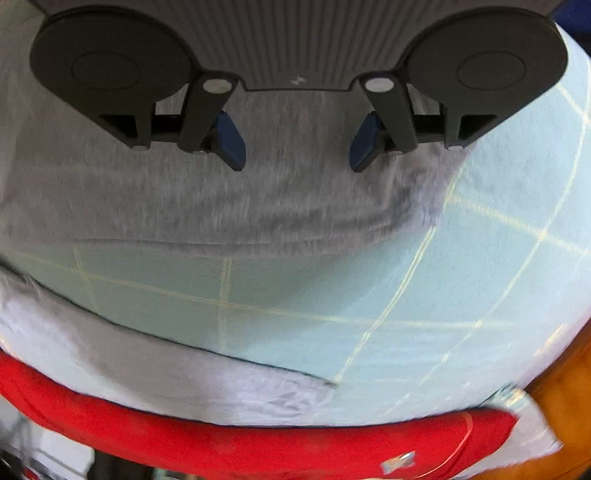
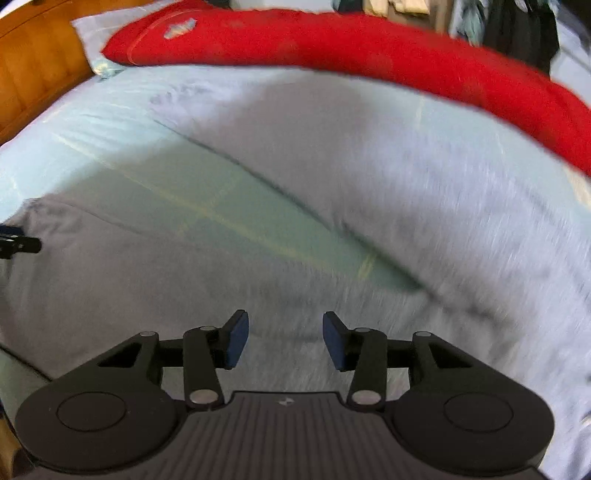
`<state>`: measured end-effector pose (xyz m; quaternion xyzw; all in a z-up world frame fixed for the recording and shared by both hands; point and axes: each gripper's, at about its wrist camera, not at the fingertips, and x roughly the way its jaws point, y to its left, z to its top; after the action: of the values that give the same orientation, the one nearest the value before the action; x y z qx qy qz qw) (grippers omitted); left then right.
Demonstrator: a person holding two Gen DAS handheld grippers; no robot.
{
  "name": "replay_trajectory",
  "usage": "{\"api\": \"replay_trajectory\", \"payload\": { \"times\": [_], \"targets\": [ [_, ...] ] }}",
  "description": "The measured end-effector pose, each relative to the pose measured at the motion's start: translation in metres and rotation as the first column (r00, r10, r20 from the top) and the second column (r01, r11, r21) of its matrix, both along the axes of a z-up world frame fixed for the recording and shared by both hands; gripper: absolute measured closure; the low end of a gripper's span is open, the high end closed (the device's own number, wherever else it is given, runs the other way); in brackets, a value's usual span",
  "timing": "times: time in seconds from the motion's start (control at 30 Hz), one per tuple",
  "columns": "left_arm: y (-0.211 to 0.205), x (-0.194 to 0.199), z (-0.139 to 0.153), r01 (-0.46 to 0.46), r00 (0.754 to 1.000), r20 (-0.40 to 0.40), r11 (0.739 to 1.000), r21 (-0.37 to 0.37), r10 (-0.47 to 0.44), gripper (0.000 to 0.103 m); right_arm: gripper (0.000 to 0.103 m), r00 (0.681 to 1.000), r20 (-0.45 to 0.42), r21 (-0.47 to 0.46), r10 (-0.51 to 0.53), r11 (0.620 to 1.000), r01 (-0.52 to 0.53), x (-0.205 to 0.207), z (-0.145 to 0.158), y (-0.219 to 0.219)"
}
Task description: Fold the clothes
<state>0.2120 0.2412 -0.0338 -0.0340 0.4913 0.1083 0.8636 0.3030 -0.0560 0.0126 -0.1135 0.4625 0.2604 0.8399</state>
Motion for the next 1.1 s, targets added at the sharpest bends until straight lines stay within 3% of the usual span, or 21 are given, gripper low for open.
{"api": "replay_trajectory", "payload": {
  "times": [0.07, 0.13, 0.2, 0.37, 0.5, 0.57, 0.63, 0.7, 0.8, 0.97, 1.1],
  "targets": [
    [0.004, 0.003, -0.004, -0.006, 1.000, -0.011, 1.000, -0.015, 0.005, 0.039, 0.052, 1.000, -0.024, 0.010, -0.001, 1.000, 0.001, 0.008, -0.010, 0.009],
    [0.011, 0.002, -0.009, -0.036, 0.999, -0.030, 0.999, -0.019, 0.035, 0.037, 0.052, 0.998, -0.052, -0.042, -0.016, 0.999, 0.014, 0.021, -0.035, 0.024],
    [0.021, -0.001, -0.009, -0.069, 0.997, -0.039, 0.998, 0.002, 0.069, 0.037, 0.047, 0.999, -0.020, -0.034, -0.025, 0.999, 0.024, 0.033, -0.046, 0.038],
    [0.040, -0.011, 0.004, -0.077, 0.996, -0.048, 0.996, -0.050, 0.075, 0.039, 0.047, 0.998, 0.038, -0.004, -0.041, 0.999, 0.042, 0.053, -0.021, 0.059],
    [0.048, -0.014, 0.010, -0.040, 0.998, -0.046, 0.993, -0.111, 0.035, 0.039, 0.046, 0.979, 0.192, -0.082, -0.072, 0.993, 0.089, 0.061, 0.001, 0.058],
    [0.052, -0.011, 0.013, -0.007, 1.000, -0.031, 0.992, -0.124, 0.003, 0.039, 0.046, 0.971, 0.161, -0.105, -0.178, 0.975, 0.196, 0.082, -0.015, 0.048],
    [0.057, -0.010, 0.012, 0.023, 0.999, -0.032, 0.990, -0.138, -0.028, 0.039, 0.045, 0.958, 0.002, -0.132, -0.286, 0.950, 0.284, 0.100, -0.041, 0.037],
    [0.063, -0.007, 0.011, 0.053, 0.998, -0.038, 0.986, -0.161, -0.059, 0.039, 0.043, 0.940, -0.076, -0.090, -0.331, 0.942, 0.325, 0.094, -0.043, 0.029],
    [0.067, -0.009, 0.013, 0.078, 0.995, -0.040, 0.980, -0.183, -0.087, 0.040, 0.043, 0.932, -0.101, -0.068, -0.349, 0.937, 0.344, 0.084, -0.030, 0.029],
    [0.065, -0.006, 0.013, 0.104, 0.994, -0.015, 0.975, -0.199, -0.109, 0.039, 0.042, 0.944, 0.038, -0.036, -0.327, 0.944, 0.328, 0.100, -0.016, 0.050],
    [0.065, -0.004, 0.008, 0.083, 0.996, -0.023, 0.977, -0.195, -0.089, 0.042, 0.030, 0.929, -0.126, -0.015, -0.347, 0.937, 0.348, 0.122, -0.046, 0.056]
  ]
}}
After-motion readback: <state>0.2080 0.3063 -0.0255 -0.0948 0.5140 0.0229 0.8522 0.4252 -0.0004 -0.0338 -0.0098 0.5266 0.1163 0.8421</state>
